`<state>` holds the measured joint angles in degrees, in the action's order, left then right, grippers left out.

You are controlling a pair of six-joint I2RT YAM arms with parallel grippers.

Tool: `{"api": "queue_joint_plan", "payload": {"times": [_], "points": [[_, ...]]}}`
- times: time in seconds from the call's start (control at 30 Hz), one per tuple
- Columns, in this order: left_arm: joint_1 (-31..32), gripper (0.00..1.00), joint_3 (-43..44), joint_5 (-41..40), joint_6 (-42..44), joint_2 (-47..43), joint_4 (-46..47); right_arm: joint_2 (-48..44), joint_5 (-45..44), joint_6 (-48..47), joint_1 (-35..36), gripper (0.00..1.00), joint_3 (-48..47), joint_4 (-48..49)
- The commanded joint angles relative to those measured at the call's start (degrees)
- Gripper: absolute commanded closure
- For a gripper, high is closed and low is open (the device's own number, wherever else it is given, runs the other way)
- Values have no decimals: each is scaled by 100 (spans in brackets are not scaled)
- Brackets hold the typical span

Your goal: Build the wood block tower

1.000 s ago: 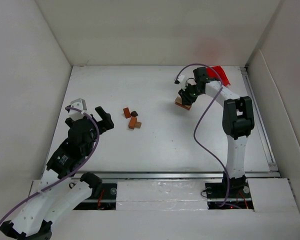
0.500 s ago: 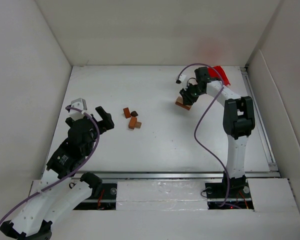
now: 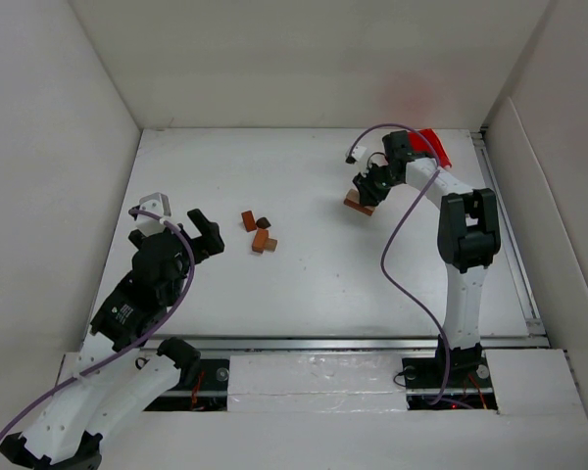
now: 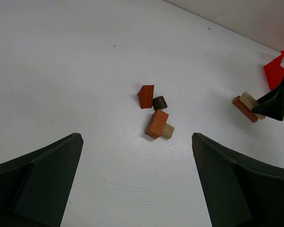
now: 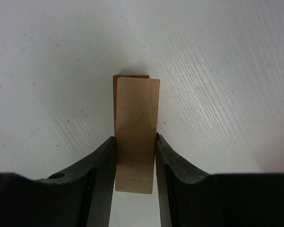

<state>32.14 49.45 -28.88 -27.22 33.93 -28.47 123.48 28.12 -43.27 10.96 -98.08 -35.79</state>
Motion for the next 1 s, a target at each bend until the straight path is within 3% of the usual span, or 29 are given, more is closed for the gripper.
{"api": "queue_joint_plan", "payload": {"times": [0.0, 0.97], "points": [[3, 1, -41, 14, 86, -45, 245, 71, 150, 29, 46, 92, -27, -51], [64, 1, -41, 32, 94, -45, 254, 168, 106, 37, 152, 87, -97, -103]]}}
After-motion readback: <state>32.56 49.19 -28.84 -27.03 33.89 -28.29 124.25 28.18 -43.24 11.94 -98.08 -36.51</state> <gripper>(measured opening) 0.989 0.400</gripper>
